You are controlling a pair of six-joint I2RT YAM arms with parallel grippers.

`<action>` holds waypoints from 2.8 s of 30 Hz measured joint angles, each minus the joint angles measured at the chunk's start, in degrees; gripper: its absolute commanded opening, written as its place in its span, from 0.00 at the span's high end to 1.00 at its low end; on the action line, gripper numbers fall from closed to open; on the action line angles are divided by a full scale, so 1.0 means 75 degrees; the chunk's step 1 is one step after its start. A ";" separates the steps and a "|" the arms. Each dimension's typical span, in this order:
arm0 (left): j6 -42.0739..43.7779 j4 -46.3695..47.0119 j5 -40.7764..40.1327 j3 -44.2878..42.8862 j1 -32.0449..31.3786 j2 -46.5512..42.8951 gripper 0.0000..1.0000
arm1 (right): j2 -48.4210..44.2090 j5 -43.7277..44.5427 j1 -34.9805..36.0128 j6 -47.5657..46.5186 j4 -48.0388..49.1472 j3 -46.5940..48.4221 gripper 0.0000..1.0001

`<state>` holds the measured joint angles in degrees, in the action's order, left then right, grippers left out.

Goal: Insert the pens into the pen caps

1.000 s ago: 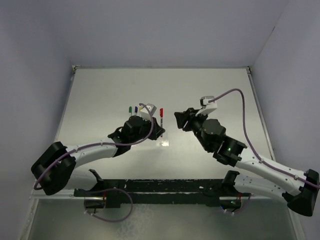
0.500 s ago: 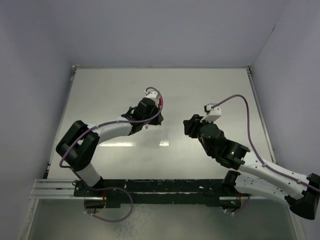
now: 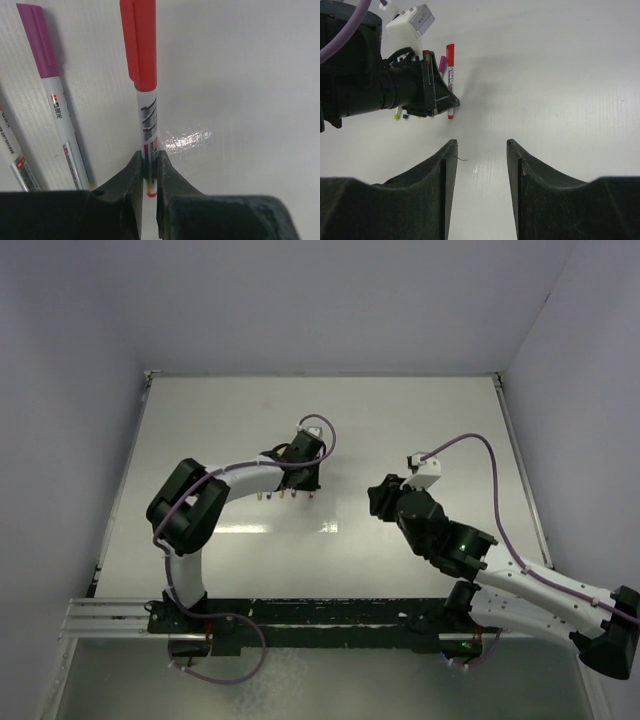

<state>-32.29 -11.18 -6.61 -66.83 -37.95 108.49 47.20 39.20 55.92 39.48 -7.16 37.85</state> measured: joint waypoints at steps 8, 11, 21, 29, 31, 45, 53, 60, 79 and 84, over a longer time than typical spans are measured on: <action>-0.0009 -0.0417 -0.0227 -0.0321 0.0000 0.0181 0.85 | 0.0006 -0.0163 0.0000 0.0061 0.0020 -0.0012 0.54; -0.0029 -0.0440 -0.0271 -0.0321 0.0000 0.0178 0.82 | 0.0009 -0.0178 0.0000 0.0064 0.0026 -0.0015 0.54; -0.0213 -0.0446 -0.0318 -0.0321 0.0000 0.0178 0.75 | 0.0169 -0.0251 0.0000 0.0064 0.0085 -0.0023 0.54; -0.0216 -0.0446 -0.0318 -0.0321 -0.0003 0.0178 0.74 | 0.0169 -0.0358 0.0000 0.0064 0.0093 -0.0035 0.54; -0.0216 -0.0446 -0.0321 -0.0321 -0.0003 0.0175 0.73 | 0.0169 -0.0361 0.0000 0.0064 0.0096 -0.0035 0.54; -0.0143 -0.0778 -0.0262 -0.0073 0.0000 -0.1338 0.72 | 0.0082 -0.0356 0.0000 0.0175 0.0099 -0.0114 0.52; 0.0096 -0.0370 -0.0207 0.0909 0.0000 -0.3579 0.73 | -0.0635 0.0198 0.0000 0.0437 -0.0361 -0.0210 0.48; 0.0341 -0.0577 -0.0329 0.2256 0.0000 -0.5470 0.70 | -0.1693 0.1346 0.0000 0.1160 -0.1792 -0.0207 0.30; -0.0583 -0.3375 -0.2970 0.3107 0.0000 -0.9387 0.59 | -0.2754 0.3101 -0.0006 0.4194 -0.6030 0.0017 0.00; -0.0898 -0.3727 -0.3334 0.3162 0.0000 -0.9981 0.58 | -0.2378 0.3249 -0.0006 0.4226 -0.6196 0.0213 0.00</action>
<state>-39.03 -39.13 -31.62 -43.11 -37.95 33.63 29.36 63.57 55.88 71.18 -53.63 39.44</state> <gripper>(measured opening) 0.410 0.995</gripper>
